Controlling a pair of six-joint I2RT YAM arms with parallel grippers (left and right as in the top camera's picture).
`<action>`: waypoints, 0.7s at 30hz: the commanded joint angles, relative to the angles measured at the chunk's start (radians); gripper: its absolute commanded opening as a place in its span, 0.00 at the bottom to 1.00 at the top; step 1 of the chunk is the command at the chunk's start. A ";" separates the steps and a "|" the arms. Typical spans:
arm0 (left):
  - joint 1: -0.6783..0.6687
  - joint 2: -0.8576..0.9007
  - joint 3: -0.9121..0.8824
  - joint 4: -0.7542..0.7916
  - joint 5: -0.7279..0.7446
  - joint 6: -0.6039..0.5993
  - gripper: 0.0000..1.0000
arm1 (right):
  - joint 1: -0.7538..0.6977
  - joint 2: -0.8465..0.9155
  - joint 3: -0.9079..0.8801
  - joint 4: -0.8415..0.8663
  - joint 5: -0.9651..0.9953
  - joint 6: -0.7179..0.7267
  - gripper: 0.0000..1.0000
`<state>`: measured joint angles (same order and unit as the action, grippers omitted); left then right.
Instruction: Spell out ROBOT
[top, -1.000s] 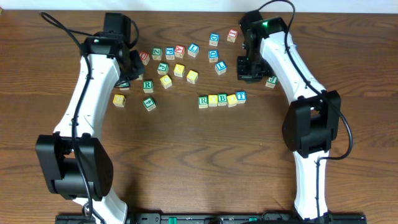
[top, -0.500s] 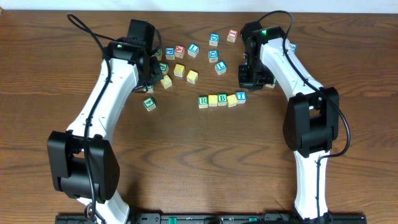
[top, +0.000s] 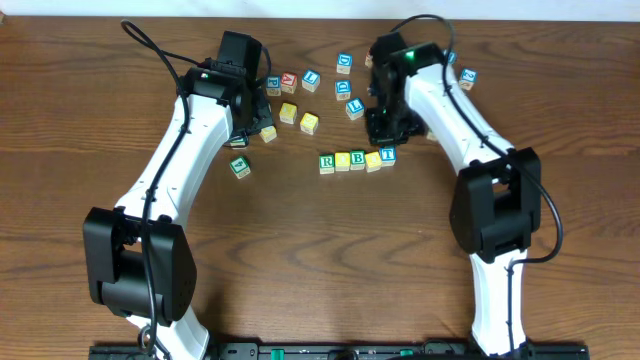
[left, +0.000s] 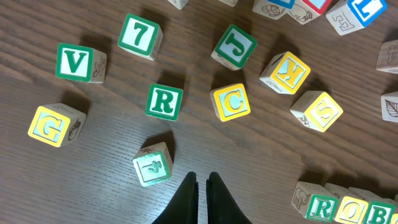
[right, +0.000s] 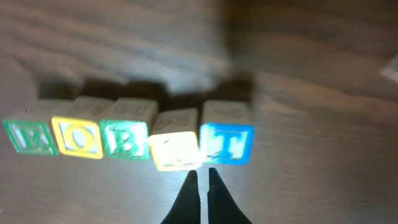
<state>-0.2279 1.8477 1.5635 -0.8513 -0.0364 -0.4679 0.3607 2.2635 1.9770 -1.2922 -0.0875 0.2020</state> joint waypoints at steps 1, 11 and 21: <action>0.022 0.015 -0.009 0.000 -0.030 0.002 0.07 | 0.036 -0.025 -0.048 0.002 -0.016 -0.016 0.01; 0.121 0.015 -0.008 -0.010 -0.035 0.003 0.07 | 0.087 -0.025 -0.114 0.030 0.067 0.011 0.01; 0.131 0.015 -0.008 -0.014 -0.035 0.003 0.07 | 0.119 -0.025 -0.121 0.033 0.107 0.011 0.01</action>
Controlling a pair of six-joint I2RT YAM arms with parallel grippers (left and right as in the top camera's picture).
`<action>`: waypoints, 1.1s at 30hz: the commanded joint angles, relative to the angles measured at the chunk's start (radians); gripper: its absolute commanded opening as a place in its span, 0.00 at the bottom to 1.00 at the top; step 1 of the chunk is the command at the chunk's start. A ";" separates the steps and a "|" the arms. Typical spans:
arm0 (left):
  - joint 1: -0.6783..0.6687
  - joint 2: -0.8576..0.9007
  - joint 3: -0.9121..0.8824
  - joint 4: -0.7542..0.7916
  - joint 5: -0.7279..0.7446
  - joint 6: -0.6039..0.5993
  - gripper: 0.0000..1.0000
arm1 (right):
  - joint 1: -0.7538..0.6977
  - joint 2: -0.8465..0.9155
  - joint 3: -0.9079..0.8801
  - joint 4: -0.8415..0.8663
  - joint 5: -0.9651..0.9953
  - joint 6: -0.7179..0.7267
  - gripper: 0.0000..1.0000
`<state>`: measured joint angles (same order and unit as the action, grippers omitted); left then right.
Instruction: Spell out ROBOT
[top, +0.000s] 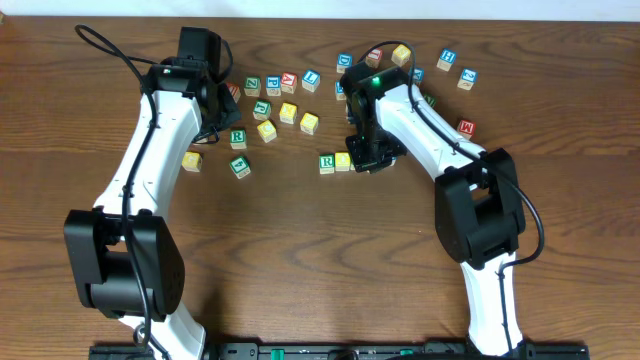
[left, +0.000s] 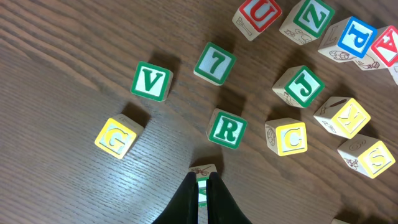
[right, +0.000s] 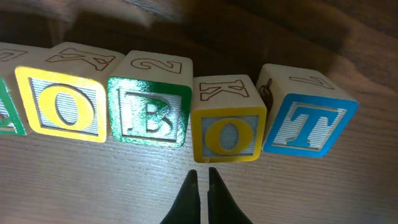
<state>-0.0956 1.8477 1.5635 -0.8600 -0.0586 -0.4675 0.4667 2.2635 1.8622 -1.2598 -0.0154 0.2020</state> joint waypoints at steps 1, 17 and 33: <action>-0.001 0.015 -0.008 -0.005 -0.013 0.002 0.07 | 0.014 -0.025 -0.006 -0.001 0.039 0.011 0.01; -0.001 0.015 -0.008 -0.006 -0.013 0.002 0.07 | 0.017 -0.034 -0.008 -0.059 0.013 0.011 0.01; -0.001 0.015 -0.008 -0.006 -0.013 0.002 0.07 | 0.018 -0.034 -0.032 -0.014 0.036 0.009 0.01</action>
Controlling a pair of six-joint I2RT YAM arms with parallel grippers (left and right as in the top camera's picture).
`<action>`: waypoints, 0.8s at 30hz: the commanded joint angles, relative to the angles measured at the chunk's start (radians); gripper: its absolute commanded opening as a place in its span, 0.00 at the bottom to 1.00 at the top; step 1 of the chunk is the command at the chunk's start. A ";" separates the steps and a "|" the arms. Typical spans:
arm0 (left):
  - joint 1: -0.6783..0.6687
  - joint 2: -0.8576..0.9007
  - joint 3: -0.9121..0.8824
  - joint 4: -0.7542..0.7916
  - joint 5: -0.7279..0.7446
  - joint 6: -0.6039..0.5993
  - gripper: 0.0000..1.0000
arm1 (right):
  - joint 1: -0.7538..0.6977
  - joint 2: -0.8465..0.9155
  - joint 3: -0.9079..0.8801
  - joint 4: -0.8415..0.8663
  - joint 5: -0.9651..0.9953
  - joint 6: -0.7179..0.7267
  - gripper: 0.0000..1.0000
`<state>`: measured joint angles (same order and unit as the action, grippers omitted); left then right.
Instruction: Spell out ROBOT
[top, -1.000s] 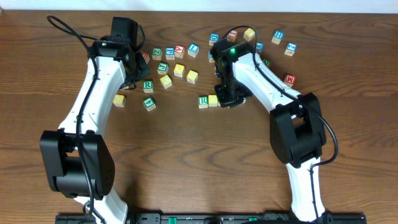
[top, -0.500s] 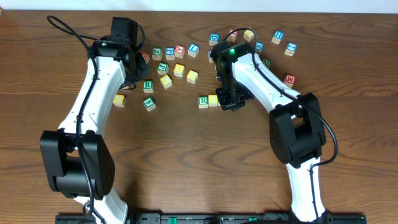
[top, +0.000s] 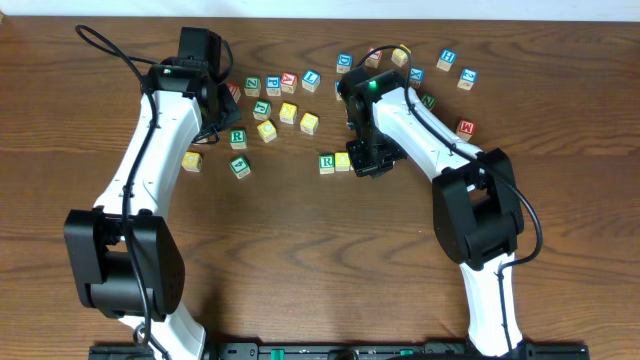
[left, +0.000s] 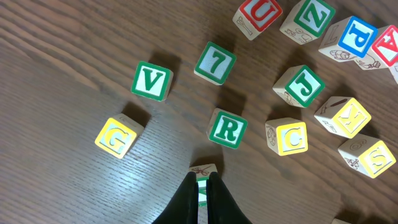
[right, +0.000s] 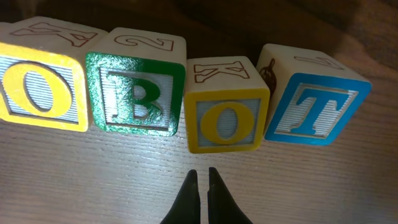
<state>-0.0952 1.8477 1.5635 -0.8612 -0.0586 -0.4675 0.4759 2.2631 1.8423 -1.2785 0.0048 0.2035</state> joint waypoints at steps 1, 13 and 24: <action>-0.002 0.015 -0.008 -0.005 -0.013 0.002 0.08 | 0.009 -0.034 -0.016 0.008 0.016 0.003 0.01; -0.002 0.015 -0.008 -0.013 -0.013 0.002 0.07 | 0.010 -0.034 -0.054 0.072 0.023 -0.019 0.01; -0.002 0.015 -0.008 -0.013 -0.013 0.002 0.08 | 0.024 -0.034 -0.054 0.115 0.011 -0.045 0.01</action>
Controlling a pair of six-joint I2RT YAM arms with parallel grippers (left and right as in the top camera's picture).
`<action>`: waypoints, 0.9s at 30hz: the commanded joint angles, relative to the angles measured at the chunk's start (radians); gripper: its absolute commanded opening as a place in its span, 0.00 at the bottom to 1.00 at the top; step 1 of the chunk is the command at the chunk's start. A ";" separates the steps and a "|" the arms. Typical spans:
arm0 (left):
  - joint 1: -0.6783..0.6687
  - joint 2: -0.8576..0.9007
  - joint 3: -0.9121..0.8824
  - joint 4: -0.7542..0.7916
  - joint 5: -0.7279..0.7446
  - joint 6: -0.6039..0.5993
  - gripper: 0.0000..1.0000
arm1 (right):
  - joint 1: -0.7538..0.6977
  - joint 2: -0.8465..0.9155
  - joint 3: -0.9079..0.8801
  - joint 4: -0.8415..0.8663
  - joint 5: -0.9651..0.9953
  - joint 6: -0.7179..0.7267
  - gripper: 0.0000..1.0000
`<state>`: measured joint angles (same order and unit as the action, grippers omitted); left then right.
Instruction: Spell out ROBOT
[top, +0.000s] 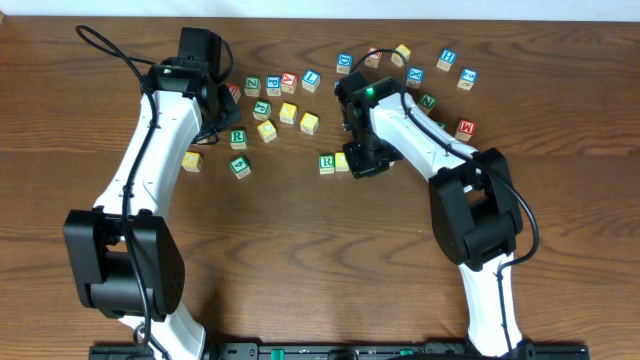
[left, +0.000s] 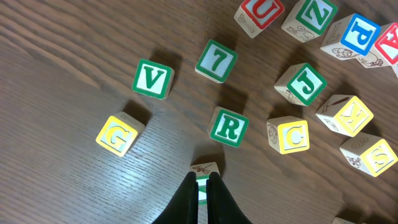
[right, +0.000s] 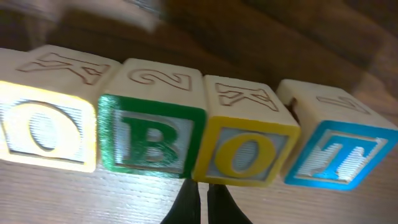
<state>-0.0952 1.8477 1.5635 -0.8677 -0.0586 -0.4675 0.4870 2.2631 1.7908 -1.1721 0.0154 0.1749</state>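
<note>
A row of letter blocks fills the right wrist view: yellow O (right: 43, 134), green B (right: 149, 140), a second yellow O (right: 245, 152) and blue T (right: 339, 155). My right gripper (right: 202, 188) is shut, tips against the front of the second O. From overhead, the green R (top: 326, 162) and first O (top: 342, 160) show, and my right gripper (top: 366, 160) hides the other blocks. My left gripper (left: 203, 180) is shut and empty, hanging over a green-faced block (left: 205, 168) near a spare green R (left: 229, 127).
Loose blocks lie around the left gripper: V (left: 152, 78), 7 (left: 216, 60), G (left: 117, 135), C (left: 288, 135), J (left: 303, 83). More blocks (top: 404, 52) are scattered along the table's far side behind the row. The left arm (top: 165, 120) reaches along the left side.
My right gripper has come lower and closer to the row, with its tips now at the second O. That O now lines up more evenly with B and T. The left arm has not moved.
At first my left gripper hung over blocks near the middle, and my right gripper stood back from the row, where the second O stuck out forward. Then the left arm was further left and stayed there. The right gripper was close to the row, now against the O.
</note>
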 joint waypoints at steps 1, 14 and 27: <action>-0.002 0.015 -0.008 -0.006 -0.013 0.002 0.07 | 0.014 -0.034 -0.002 0.009 0.001 -0.016 0.01; -0.002 0.015 -0.008 -0.006 -0.002 0.002 0.07 | -0.016 -0.132 0.018 -0.006 0.001 -0.013 0.01; -0.077 0.019 -0.009 0.017 0.025 -0.002 0.07 | -0.204 -0.170 -0.014 0.008 0.012 0.147 0.01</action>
<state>-0.1398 1.8477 1.5635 -0.8551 -0.0422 -0.4679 0.3092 2.0872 1.7912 -1.1667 0.0196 0.2558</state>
